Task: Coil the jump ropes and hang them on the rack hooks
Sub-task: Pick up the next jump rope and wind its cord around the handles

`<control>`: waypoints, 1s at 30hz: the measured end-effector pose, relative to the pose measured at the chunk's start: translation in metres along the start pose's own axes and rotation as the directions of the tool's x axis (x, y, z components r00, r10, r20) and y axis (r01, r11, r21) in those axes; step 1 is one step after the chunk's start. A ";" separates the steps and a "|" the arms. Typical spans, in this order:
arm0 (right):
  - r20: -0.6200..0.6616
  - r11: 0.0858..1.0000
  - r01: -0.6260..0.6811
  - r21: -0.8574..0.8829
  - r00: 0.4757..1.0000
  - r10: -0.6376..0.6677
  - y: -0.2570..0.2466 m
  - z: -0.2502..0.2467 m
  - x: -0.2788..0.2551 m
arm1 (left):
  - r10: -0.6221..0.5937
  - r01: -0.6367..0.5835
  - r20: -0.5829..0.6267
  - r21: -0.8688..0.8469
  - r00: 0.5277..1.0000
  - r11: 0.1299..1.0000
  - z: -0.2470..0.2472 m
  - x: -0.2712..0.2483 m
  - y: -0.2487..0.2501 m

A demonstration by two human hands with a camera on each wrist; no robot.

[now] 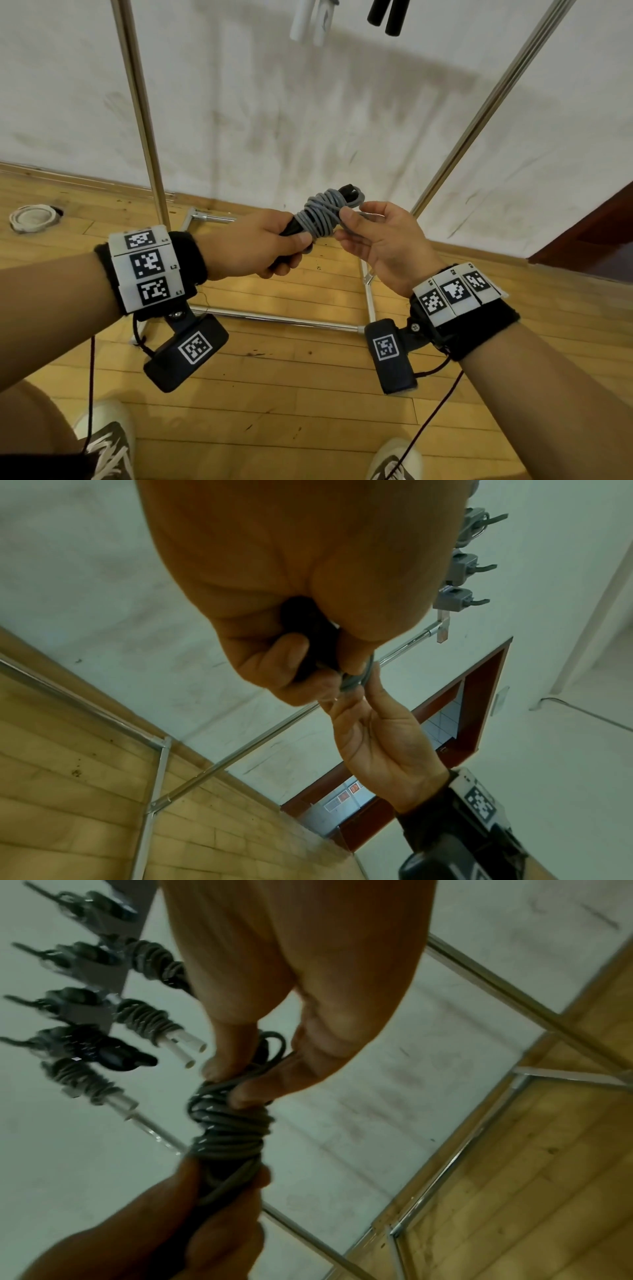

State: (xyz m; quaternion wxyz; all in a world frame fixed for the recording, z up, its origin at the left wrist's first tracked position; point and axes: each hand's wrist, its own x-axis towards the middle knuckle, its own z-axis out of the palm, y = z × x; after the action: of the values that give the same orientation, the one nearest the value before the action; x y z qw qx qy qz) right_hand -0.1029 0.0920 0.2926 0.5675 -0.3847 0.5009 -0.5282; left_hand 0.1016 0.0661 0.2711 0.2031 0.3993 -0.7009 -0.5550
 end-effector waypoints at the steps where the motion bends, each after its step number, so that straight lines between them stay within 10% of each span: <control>1: 0.035 1.000 -0.010 0.009 0.999 0.009 0.001 0.000 0.000 | 0.009 -0.008 0.032 -0.011 0.999 1.000 -0.001 -0.001 0.000; 7: 0.159 1.000 0.029 -0.001 0.987 -0.028 0.006 -0.003 -0.001 | 0.045 -0.034 0.124 -0.089 0.991 0.995 -0.006 -0.004 0.003; 13: 0.116 0.985 0.160 -0.072 0.982 -0.151 0.011 0.009 -0.005 | 0.089 -0.063 -0.142 0.177 0.986 0.982 -0.009 -0.001 0.012; 30: 0.014 0.963 0.243 -0.114 0.970 -0.243 0.017 0.023 -0.009 | 0.033 -0.066 -0.175 -0.187 0.984 0.980 -0.004 0.000 0.007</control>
State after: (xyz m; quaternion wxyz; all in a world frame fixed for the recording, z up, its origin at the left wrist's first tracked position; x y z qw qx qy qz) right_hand -0.0760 0.1010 0.2823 0.4753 -0.4751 0.4796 -0.5643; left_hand 0.1025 0.0643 0.2794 0.3139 0.4062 -0.6339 -0.5785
